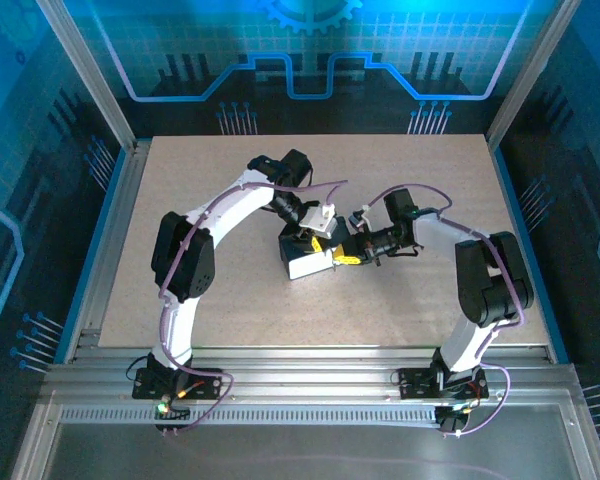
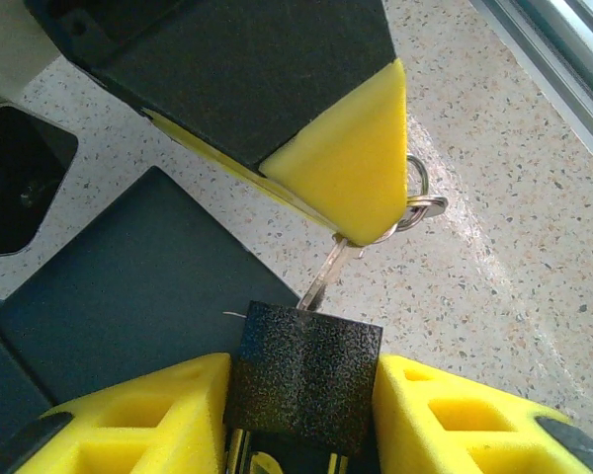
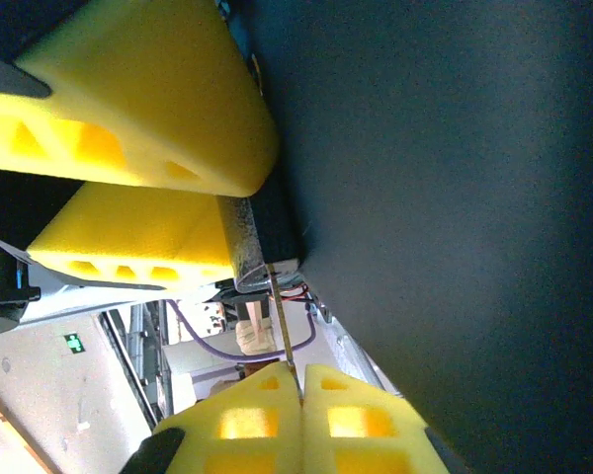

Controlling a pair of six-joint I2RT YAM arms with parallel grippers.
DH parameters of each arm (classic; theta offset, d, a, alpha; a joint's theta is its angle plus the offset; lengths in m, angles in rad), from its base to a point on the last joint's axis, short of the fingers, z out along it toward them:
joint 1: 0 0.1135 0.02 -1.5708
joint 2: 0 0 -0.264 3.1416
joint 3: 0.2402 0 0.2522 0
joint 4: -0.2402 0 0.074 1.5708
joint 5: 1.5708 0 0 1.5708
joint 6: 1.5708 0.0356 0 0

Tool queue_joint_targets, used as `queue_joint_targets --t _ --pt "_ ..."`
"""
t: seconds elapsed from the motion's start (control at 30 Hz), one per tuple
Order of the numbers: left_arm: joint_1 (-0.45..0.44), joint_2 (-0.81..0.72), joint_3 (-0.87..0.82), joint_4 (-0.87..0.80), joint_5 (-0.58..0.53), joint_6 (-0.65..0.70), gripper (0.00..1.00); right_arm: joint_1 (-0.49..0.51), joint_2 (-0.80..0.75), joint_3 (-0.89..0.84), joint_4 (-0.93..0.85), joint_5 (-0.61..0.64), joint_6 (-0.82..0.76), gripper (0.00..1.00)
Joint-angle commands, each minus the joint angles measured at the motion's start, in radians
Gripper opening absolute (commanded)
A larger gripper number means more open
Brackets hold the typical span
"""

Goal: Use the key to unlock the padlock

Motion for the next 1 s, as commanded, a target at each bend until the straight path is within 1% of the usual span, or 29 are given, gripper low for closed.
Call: queue_joint_targets --t 0.0,0.2,0.53,0.97 --pt "-0.002 -0.007 -0.036 -0.015 0.01 -0.003 0.41 0.018 0.018 0.009 0.016 -0.023 0.01 0.0" --pt "-0.002 -0.019 -0.062 -0.005 0.029 0.007 0.4 0.017 0.038 0.008 0.065 -0.034 0.048 0.0" --pt "0.002 -0.045 -0.124 0.042 0.054 0.021 0.39 -0.009 0.059 0.049 0.031 -0.064 0.047 0.0" --pt "0.008 -0.084 -0.204 0.127 0.083 0.026 0.39 -0.024 0.086 0.066 0.067 -0.106 0.156 0.0"
